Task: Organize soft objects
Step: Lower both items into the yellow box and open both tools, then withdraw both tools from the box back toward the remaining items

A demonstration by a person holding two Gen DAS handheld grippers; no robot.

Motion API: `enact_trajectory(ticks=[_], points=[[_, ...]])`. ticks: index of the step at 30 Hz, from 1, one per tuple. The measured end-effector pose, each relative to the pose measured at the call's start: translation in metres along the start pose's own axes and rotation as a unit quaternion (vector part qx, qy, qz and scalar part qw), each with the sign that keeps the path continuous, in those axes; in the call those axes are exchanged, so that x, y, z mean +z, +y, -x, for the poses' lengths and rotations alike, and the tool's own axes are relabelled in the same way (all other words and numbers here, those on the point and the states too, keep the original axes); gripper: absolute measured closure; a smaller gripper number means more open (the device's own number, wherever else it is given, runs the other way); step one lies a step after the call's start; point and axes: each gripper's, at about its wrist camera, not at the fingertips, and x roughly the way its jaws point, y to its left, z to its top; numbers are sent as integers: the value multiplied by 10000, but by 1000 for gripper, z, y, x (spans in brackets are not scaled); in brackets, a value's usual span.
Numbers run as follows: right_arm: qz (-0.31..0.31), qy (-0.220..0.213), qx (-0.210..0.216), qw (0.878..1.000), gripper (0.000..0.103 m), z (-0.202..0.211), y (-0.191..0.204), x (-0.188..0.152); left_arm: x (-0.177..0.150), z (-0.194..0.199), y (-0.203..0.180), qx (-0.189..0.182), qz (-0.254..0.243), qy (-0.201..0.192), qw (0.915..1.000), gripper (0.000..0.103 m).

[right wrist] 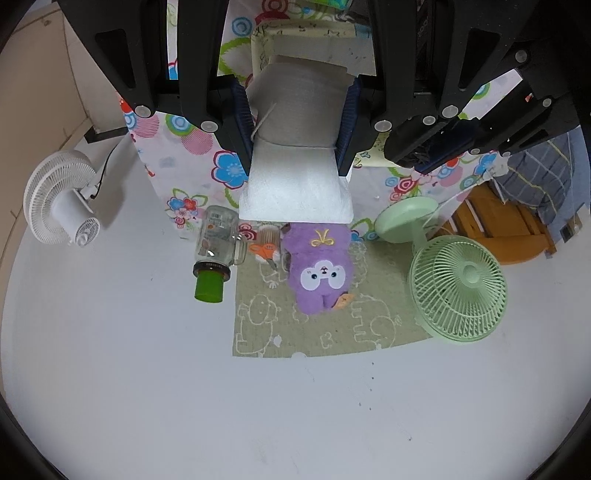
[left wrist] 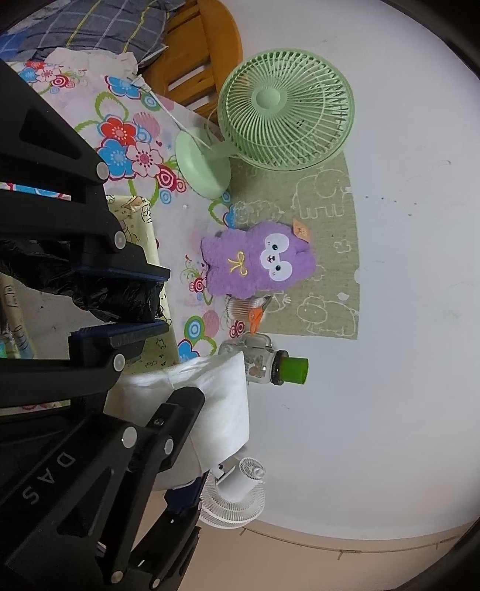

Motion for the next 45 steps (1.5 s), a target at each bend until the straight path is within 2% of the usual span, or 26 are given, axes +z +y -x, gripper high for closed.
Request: enact_trajectory(ticks=[3,4,5,7,8,10,12,14,15,16,19,31,45], points=[[18,73,-22,10000,57,-9,2,-1,-2,-11,3,18,31,46,10000,74],[34,94,-23,9999,57,-12,3,-2,-3,-16,5,65,41,34,10000,60],[44,125,-20,9999,56,-15,4,-3,-4,-18,5,125,45,44,9999,51],[44,203,46,9998,56,-21,6,-5,-6,-24,10,321,137,143,9993,42],[29,216,61,9997,56,-22,6,-6,-7,-25,13,297,186,172,9992,36],[34,279,109,9995,53,-26,8,-7,-9,-29,18,191,278,257,9991,27],[43,346,133,9993,52,-30,10,-9,-12,-31,18,171,261,317,9990,24],[72,413,50,9991,44,-34,12,-11,-15,-33,17,205,184,378,9989,16],[64,438,50,9990,36,-36,12,-12,-16,-34,17,179,184,403,9989,14],[49,475,69,9988,27,-38,12,-13,-17,-35,17,151,188,423,9988,13],[12,475,82,9988,20,-41,12,-16,-21,-37,17,192,164,464,9986,12],[-71,516,27,9986,15,-31,9,-23,-26,-26,14,44,223,540,9983,10],[-74,326,86,9994,14,6,15,-28,-30,10,11,188,180,375,9990,9]])
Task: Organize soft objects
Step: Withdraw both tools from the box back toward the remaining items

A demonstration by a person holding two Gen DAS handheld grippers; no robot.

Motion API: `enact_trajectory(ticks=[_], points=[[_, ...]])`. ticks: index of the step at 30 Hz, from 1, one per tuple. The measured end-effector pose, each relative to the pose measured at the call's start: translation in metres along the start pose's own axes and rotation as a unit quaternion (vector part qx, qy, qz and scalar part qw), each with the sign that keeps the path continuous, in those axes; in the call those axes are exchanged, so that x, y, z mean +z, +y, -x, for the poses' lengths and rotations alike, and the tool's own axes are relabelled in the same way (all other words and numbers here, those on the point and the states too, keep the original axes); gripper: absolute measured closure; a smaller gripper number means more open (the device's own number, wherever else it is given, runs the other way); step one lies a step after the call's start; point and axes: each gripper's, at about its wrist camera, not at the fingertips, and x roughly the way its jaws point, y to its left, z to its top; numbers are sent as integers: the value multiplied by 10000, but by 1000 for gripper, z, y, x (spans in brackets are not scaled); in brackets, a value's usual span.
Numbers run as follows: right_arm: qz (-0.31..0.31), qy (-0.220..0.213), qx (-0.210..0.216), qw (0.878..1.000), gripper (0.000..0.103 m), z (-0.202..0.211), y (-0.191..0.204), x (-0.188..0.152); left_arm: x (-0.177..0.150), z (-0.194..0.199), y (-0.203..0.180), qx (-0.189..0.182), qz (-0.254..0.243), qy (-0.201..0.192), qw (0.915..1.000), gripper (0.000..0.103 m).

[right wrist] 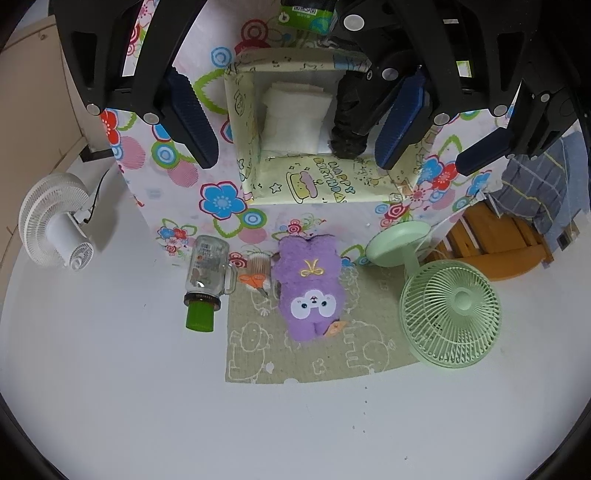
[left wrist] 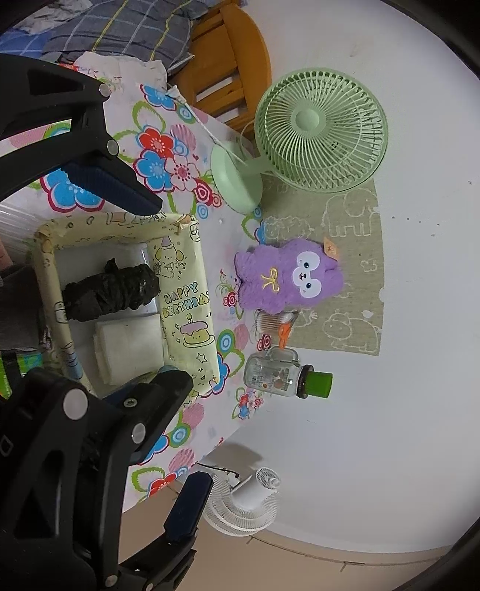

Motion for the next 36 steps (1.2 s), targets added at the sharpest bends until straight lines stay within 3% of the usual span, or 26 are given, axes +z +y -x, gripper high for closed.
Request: enact_trajectory(ticks=[19,36], points=[[-106,-253,-43,9996,3,46,-4,-12,-10,44,-16,-1,-137,-231,9996,7],[-23,-301,-20,9995,3,80,2,-33,-32,77,-21,26,-67,-289,9996,0]])
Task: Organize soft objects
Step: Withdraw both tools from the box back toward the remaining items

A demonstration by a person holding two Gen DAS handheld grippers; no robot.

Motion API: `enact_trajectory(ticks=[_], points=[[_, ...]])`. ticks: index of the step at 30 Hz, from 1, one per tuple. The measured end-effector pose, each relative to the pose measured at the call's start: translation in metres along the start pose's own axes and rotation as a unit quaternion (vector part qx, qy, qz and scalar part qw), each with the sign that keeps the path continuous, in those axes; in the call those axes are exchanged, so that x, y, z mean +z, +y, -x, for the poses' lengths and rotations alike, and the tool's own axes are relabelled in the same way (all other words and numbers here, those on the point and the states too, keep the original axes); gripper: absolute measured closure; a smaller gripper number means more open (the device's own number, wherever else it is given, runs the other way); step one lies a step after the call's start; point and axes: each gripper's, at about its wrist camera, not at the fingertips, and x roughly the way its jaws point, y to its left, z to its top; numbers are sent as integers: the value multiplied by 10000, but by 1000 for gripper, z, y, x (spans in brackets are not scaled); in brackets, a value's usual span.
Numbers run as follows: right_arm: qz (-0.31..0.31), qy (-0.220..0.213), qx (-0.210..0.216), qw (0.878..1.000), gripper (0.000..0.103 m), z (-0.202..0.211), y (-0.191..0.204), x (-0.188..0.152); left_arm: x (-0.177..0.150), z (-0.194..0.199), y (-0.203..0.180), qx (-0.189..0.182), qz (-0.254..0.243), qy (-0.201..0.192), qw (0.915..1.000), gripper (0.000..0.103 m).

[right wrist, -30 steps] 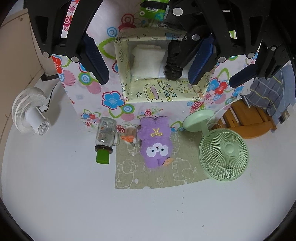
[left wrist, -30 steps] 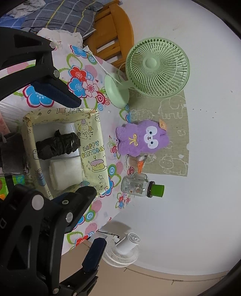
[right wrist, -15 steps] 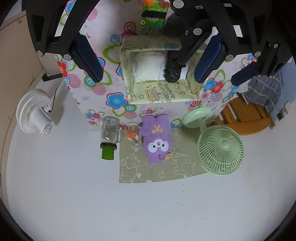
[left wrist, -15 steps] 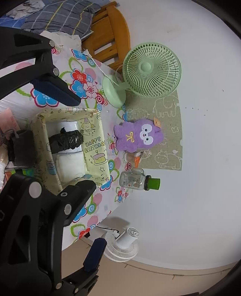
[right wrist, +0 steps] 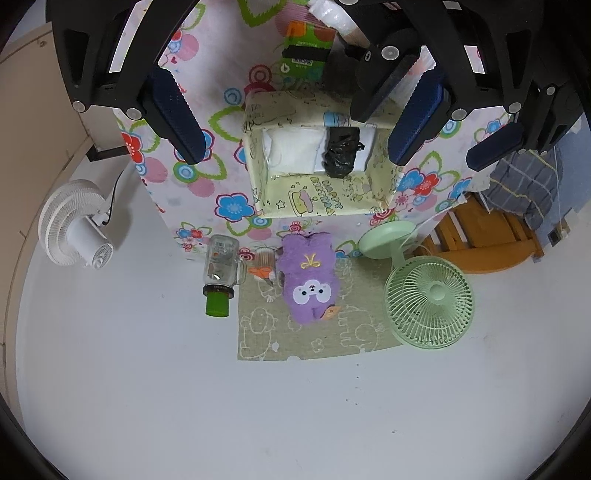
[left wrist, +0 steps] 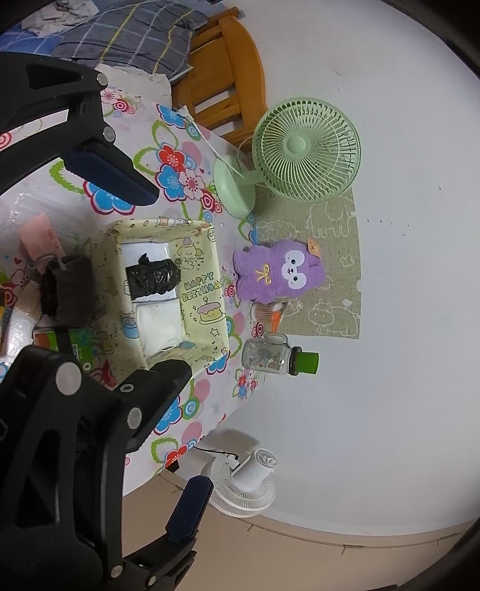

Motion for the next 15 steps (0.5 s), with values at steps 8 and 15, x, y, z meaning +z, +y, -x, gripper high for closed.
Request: enact_trajectory(ticks=[8,15], points=[[61,-34,49,10000,2,14,5,-9,-10,15,0,53,47,-35,10000,0],[141,-94,96,9998,2,28,8,-16,-18,29,-1,98,77,-84,9999,0]])
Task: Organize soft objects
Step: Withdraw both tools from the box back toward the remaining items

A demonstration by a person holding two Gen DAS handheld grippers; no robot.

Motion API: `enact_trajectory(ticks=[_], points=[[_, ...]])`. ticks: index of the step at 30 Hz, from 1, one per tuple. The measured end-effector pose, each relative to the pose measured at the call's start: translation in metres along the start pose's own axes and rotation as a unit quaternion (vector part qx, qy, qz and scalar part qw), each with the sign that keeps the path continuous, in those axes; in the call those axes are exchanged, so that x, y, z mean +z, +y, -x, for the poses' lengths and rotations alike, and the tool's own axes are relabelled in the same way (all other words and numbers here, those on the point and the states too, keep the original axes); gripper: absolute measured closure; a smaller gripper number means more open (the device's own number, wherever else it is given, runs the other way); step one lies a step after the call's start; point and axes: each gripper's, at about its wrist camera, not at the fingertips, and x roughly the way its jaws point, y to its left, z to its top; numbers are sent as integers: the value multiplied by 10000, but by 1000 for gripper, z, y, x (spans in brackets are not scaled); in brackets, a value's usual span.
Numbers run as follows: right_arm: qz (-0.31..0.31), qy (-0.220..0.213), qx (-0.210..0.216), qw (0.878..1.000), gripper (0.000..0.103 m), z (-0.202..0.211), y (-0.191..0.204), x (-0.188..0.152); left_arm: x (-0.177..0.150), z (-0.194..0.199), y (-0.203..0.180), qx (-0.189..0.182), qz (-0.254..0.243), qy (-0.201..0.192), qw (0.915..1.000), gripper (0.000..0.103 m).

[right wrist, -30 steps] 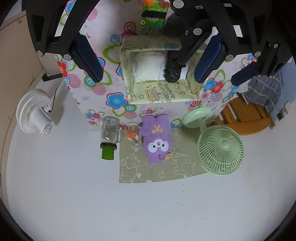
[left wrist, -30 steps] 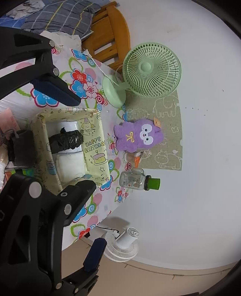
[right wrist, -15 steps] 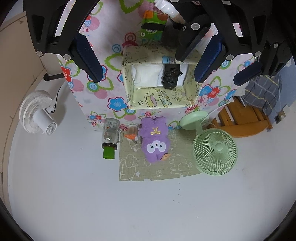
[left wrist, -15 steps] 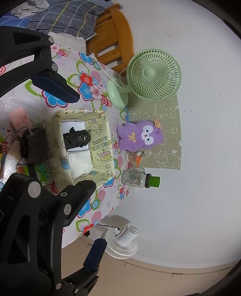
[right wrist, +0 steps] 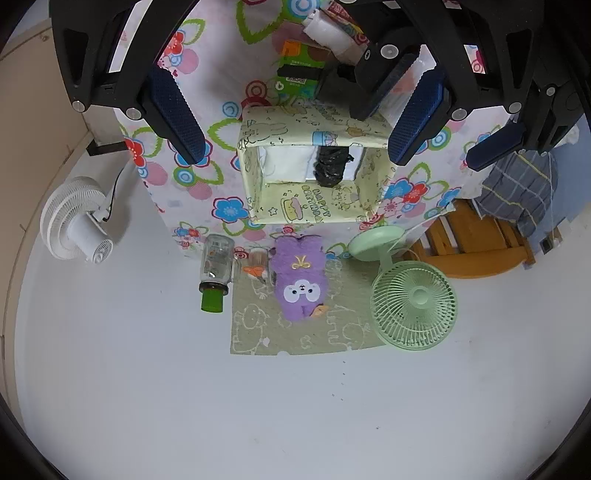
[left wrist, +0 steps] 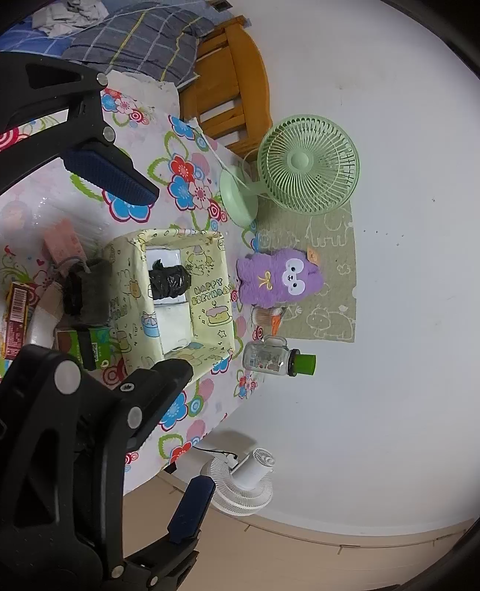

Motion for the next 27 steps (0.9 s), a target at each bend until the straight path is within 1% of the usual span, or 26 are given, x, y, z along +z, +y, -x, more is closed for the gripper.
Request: enact_trajectory(ticks=[18,27], points=[[-49,20,109,9999,2,16,-2,-35,-34,15,-7,91,-13,10,10000,0],[-4,97,158,9998,2,13,-1,-58,-57,13,-10,23,-24,122,9999,0]])
